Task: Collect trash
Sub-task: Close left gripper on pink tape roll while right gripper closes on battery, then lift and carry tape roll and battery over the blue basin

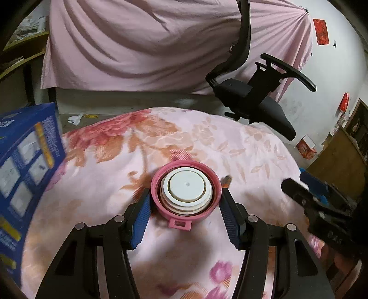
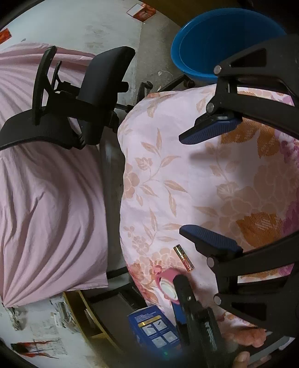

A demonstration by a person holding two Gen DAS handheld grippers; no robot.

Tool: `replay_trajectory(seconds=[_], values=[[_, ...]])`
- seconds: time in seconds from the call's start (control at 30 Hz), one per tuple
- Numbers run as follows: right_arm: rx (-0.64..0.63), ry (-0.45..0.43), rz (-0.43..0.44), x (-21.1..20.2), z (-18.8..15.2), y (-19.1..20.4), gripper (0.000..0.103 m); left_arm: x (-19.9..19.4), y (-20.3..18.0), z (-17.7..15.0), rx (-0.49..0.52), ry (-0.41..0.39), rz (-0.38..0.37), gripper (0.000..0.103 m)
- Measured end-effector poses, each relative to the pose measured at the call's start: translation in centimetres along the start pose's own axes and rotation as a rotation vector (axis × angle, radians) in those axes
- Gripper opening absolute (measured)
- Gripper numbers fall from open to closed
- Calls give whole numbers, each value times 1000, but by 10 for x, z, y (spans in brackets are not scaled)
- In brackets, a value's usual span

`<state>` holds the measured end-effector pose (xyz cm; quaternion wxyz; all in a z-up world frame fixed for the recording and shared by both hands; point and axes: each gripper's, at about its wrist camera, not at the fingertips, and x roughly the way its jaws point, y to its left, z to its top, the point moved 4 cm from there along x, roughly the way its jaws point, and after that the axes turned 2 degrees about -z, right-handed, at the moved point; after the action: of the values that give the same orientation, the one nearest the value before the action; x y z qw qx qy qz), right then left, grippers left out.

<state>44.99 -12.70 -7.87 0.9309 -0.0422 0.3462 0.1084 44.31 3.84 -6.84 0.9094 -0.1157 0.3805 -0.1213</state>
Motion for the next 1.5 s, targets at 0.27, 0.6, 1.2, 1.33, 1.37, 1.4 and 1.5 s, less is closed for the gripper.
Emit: replay_trajectory(seconds=[0.27, 0.6, 1.2, 1.33, 1.37, 1.4, 1.5], values=[[-10, 121, 75, 25, -7, 26, 74, -36, 23, -23, -2, -7, -26, 52], [161, 187, 207, 44, -1, 41, 56, -49, 34, -31, -64, 0, -69, 52], [-30, 239, 148, 61, 1, 71, 37, -55, 40, -32, -86, 6, -84, 52], [-92, 235, 124, 56, -5, 71, 31, -54, 38, -31, -79, 10, -78, 52], [-108, 231, 114, 54, -6, 71, 31, -54, 37, -31, -74, 10, -74, 52], [-119, 227, 107, 52, -8, 72, 30, -54, 36, -31, -69, 10, -69, 52], [-136, 213, 96, 43, -15, 74, 30, -51, 31, -30, -53, 10, -58, 52]])
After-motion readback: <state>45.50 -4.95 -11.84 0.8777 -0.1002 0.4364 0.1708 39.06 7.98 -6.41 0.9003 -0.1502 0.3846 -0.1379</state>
